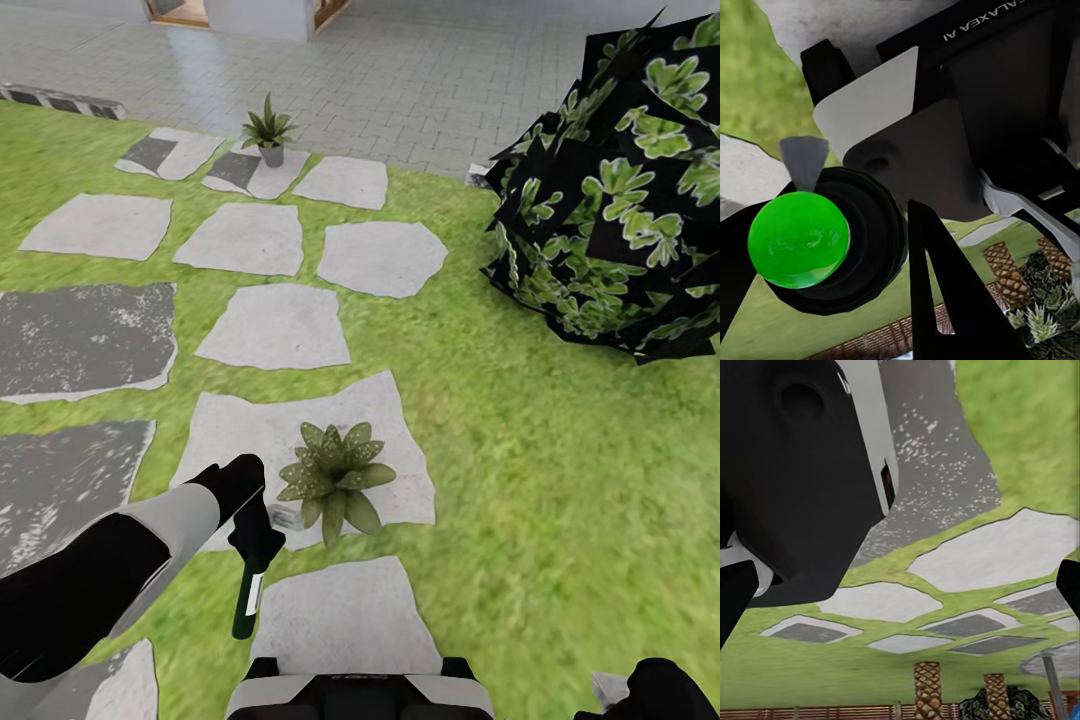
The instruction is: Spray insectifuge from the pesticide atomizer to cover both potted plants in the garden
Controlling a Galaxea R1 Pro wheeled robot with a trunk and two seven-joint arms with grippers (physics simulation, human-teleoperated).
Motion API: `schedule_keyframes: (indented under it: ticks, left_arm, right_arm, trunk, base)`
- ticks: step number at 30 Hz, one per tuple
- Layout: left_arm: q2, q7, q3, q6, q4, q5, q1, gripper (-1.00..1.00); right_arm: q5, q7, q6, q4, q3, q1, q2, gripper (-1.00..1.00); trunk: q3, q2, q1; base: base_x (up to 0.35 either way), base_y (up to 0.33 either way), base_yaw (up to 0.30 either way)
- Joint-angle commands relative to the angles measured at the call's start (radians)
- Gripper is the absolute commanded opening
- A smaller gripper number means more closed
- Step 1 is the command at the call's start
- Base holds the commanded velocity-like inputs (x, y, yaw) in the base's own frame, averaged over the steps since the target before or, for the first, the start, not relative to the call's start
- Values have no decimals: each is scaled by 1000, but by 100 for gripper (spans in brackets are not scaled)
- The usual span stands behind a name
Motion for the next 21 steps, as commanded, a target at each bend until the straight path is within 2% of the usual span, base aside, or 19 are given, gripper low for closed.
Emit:
schedule_keyframes:
  ticks: [1, 12, 20, 21]
  left_arm:
    - [0, -9, 1, 3, -1, -10, 0, -100]
    - [-1, -9, 2, 3, -1, -8, 0, -100]
    - [-12, -9, 2, 3, -5, -6, -14, -100]
    - [-24, -9, 1, 3, -6, -5, -17, -100]
  right_arm:
    - [9, 10, 2, -1, -1, -1, 0, 100]
    - [9, 10, 2, -1, -2, -1, -1, 100]
    - [9, 12, 2, -1, -1, -1, -1, 100]
    - [9, 12, 2, -1, -1, -1, 0, 100]
  trunk:
    - [-1, 0, 0]
    - [-3, 0, 0]
    - [-9, 0, 0]
    - [-9, 0, 0]
  base:
    - [23, -20, 0]
    - [3, -3, 0]
    - [0, 0, 0]
    - [0, 0, 0]
